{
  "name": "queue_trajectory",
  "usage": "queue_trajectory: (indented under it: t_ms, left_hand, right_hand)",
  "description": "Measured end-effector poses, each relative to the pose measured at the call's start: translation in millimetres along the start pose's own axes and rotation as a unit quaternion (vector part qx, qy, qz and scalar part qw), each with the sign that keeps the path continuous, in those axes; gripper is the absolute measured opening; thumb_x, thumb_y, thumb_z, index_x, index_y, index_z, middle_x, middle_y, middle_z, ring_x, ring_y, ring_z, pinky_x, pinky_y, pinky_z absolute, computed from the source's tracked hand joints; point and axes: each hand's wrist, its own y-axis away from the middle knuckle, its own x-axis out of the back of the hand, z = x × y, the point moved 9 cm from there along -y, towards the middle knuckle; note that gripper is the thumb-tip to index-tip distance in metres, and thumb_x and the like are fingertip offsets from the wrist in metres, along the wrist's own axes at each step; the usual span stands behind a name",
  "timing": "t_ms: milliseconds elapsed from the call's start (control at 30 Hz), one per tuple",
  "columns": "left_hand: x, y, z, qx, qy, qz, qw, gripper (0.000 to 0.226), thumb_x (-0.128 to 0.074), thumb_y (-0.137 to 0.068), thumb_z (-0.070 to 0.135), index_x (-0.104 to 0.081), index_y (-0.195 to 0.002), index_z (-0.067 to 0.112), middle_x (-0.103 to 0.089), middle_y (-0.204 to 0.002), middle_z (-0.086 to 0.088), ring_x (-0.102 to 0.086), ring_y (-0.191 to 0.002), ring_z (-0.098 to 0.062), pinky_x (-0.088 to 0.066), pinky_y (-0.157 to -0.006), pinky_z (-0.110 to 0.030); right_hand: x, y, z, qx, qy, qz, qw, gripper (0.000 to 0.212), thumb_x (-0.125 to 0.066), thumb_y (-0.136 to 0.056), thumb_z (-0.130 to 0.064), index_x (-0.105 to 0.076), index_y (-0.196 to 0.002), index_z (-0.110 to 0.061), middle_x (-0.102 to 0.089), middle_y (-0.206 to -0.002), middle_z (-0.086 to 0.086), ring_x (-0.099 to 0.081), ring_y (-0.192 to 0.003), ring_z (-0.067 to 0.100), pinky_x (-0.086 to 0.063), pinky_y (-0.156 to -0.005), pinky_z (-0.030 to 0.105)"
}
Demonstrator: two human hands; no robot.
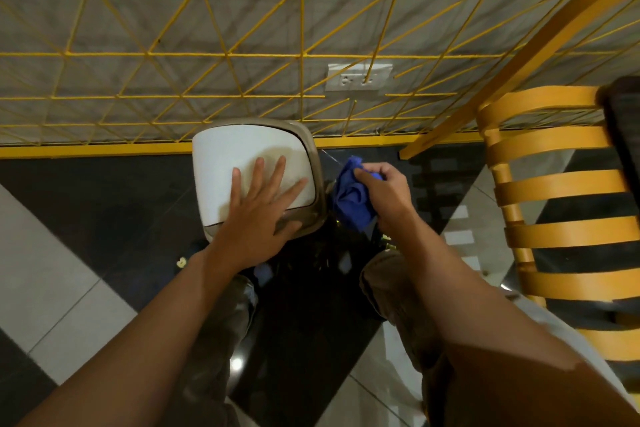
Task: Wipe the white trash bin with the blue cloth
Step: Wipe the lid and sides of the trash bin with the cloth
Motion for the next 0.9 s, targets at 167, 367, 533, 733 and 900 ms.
queue_trajectory:
  t_ms: [167,367,533,733,900]
  left_hand:
    - [44.1,-0.2,-25.1,0.18,0.097,0.156,0.966,0.067,-0.045,-0.09,0.046,-0.022,-0.146,0.018,-0.003,-0.157,-0.012,0.007,-0.143,-0.034,0.011,-0.112,-0.044]
    - [28.7,13.6,-73.4,0.402,0.178,0.107,0.892,0.11,-0.054,-0.073,0.069,0.003,-0.147,0.011,0.005,-0.154,-0.023,0.006,-0.141,-0.042,0.002,-0.113,-0.053]
    - [18.9,15.3,-76.5,0.368,0.205,0.145,0.895,0.114,-0.063,-0.071,0.061,0.004,-0.146,0.008,-0.01,-0.151,-0.023,-0.01,-0.138,-0.042,-0.016,-0.112,-0.057]
    - [17.0,15.4,-75.6,0.355,0.193,0.162,0.9,0.114,-0.064,-0.072,0.059,0.004,-0.146,0.006,-0.011,-0.15,-0.025,-0.014,-0.138,-0.042,-0.022,-0.109,-0.059]
    - [16.1,15.3,-77.4,0.364,0.191,0.173,0.895,0.112,-0.065,-0.072,0.058,0.002,-0.146,0.007,-0.012,-0.15,-0.024,-0.015,-0.137,-0.042,-0.023,-0.109,-0.058]
  right_hand:
    - [-10.7,6.6,3.4,-0.046,-0.141,-0.033,0.988,0.012,-0.058,-0.089,-0.007,-0.054,-0.081,-0.015,-0.061,-0.082,0.007,-0.06,-0.071,0.017,-0.053,-0.062,0.026]
    - [-23.8,-7.6,-17.2,0.025,0.001,-0.022,0.999,0.022,-0.062,-0.086,-0.009,-0.056,-0.075,-0.026,-0.062,-0.096,0.006,-0.063,-0.095,0.027,-0.056,-0.082,0.041]
    - [-39.5,-15.4,-37.6,0.077,0.113,-0.01,0.991,0.01,-0.06,-0.086,-0.013,-0.067,-0.093,-0.017,-0.066,-0.106,0.003,-0.06,-0.105,0.021,-0.05,-0.095,0.035]
    - [-95.5,-16.3,-73.4,0.214,0.294,-0.047,0.93,0.023,-0.057,-0.088,-0.01,-0.068,-0.108,-0.009,-0.062,-0.119,0.012,-0.058,-0.11,0.024,-0.041,-0.091,0.022]
    - [-117.3,-11.9,-66.1,0.244,0.459,-0.08,0.85,0.027,-0.048,-0.094,-0.014,-0.061,-0.116,-0.006,-0.053,-0.123,0.015,-0.056,-0.107,0.027,-0.045,-0.092,0.03]
